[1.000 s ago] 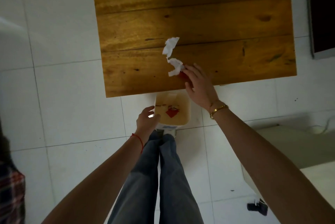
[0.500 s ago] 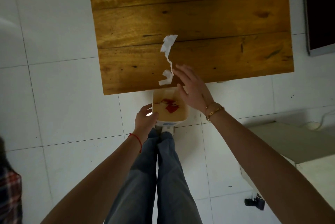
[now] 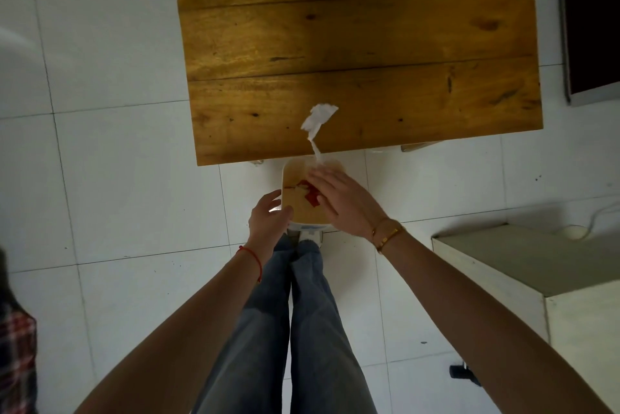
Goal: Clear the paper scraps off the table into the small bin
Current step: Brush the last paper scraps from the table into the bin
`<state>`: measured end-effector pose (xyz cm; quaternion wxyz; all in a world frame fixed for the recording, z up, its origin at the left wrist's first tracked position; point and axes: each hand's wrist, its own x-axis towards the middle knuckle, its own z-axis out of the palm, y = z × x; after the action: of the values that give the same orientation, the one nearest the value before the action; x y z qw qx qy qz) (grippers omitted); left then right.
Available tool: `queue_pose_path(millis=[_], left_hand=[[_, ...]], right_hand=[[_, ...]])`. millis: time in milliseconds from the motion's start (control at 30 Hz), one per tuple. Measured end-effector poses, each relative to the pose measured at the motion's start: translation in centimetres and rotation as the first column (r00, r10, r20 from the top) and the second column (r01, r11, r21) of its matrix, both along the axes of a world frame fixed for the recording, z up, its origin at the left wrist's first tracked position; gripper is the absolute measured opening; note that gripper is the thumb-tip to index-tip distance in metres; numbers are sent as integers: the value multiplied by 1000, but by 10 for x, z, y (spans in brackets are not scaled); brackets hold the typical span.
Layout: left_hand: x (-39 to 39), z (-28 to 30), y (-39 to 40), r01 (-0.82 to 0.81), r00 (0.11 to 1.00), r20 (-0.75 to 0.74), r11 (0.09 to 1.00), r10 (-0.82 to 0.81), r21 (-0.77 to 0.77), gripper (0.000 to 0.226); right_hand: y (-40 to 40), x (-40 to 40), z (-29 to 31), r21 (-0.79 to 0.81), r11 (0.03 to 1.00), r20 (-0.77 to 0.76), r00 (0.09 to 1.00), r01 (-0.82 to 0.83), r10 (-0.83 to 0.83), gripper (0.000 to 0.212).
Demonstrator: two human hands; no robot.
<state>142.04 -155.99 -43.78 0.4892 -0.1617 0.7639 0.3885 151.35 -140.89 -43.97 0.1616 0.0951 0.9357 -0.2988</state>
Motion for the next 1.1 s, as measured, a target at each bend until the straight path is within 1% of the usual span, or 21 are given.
queue_pose_path(millis=[67,133,267,367,467,567,633,733,800,867,967,1033,1100], left_hand=[[0,0,0,-8,1000,4,1000,8,7,49],[0,0,0,-7,1000,8,1000,7,15,49],[-1,-2,-1,-2,1000,4,1000,2,16,48],[-2,-4,-1,-1,1000,7,1000,1,22,50],[-1,-5,-2,-7,1000,14,1000,7,26,50],[-1,-4,-2,-8,1000,14,1000,8,27,50],[-1,-3,-1,-7,1000,20,1000,6,27,49],[-1,-1,-2,-9,1000,28,1000,9,20,52],[-1,3,-1,-10,999,31,1000,10,16,53],[-2,6,-1,-7,999,35,1000,6,22,53],[0,16,-2,32,999,14,999,-32,27,52],[3,25,-3,52,999,5,998,-52,32,52],[6,38,-4,49,999,15,998,-50,42,52]], right_hand=[[-4,5,3,-16,1000,-11,1000,9,-9,44],[-2,0,6,-11,998,-49,996,67,-67,43],[20,-31,7,92,984,-100,984,155,-146,47],[40,-59,-1,150,975,-44,986,164,-159,51],[48,-69,-9,157,977,-5,989,145,-146,50],[38,-54,-8,135,979,-42,988,156,-151,45],[25,-35,-5,130,983,-73,990,131,-122,41],[6,-7,-1,88,994,-54,997,64,-59,33],[-4,9,0,50,996,-54,996,72,-69,30],[-9,19,0,34,988,-63,987,148,-146,30],[-13,28,8,34,949,-71,948,313,-310,34],[-17,33,17,54,910,-102,909,410,-404,40],[-20,39,29,39,857,-122,854,514,-506,47]])
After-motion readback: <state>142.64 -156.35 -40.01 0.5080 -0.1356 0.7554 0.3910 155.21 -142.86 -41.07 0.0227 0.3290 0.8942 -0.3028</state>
